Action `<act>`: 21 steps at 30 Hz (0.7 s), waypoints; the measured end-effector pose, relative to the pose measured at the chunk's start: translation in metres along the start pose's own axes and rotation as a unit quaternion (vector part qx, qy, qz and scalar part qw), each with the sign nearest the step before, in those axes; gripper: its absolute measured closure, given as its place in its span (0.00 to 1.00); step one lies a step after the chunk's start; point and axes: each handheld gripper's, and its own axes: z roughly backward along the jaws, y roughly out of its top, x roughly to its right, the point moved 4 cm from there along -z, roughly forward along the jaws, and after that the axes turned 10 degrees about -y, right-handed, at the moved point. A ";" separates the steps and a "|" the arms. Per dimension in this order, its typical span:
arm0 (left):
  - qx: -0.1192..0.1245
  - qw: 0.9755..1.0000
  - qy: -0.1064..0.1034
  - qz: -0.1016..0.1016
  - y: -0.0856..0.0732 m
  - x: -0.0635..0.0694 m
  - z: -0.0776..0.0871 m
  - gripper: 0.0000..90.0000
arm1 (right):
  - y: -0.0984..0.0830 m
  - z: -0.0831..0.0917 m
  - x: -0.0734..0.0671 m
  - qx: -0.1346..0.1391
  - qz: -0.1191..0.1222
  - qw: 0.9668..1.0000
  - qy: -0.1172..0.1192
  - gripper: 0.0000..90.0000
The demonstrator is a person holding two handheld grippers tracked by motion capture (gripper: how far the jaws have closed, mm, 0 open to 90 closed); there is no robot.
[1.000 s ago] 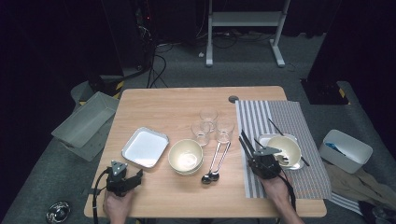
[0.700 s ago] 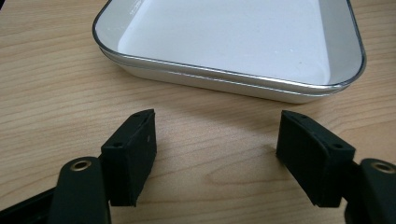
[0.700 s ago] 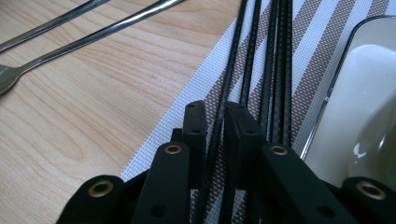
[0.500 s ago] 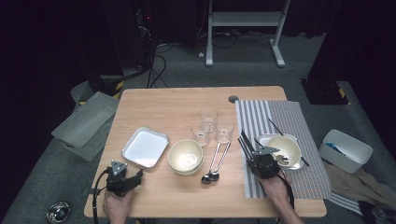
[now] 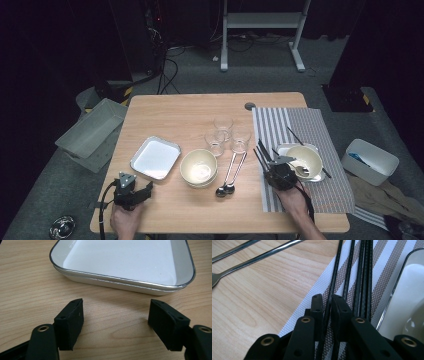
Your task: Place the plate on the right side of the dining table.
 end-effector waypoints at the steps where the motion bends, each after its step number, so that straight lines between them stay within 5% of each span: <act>1: 0.000 1.000 0.000 0.001 0.000 0.000 0.000 0.32 | -0.001 0.001 0.000 -0.002 0.000 1.000 0.002 0.89; 21: 0.000 1.000 0.001 -0.001 0.000 0.000 0.000 0.32 | -0.010 0.007 -0.001 -0.002 -0.018 1.000 -0.001 0.95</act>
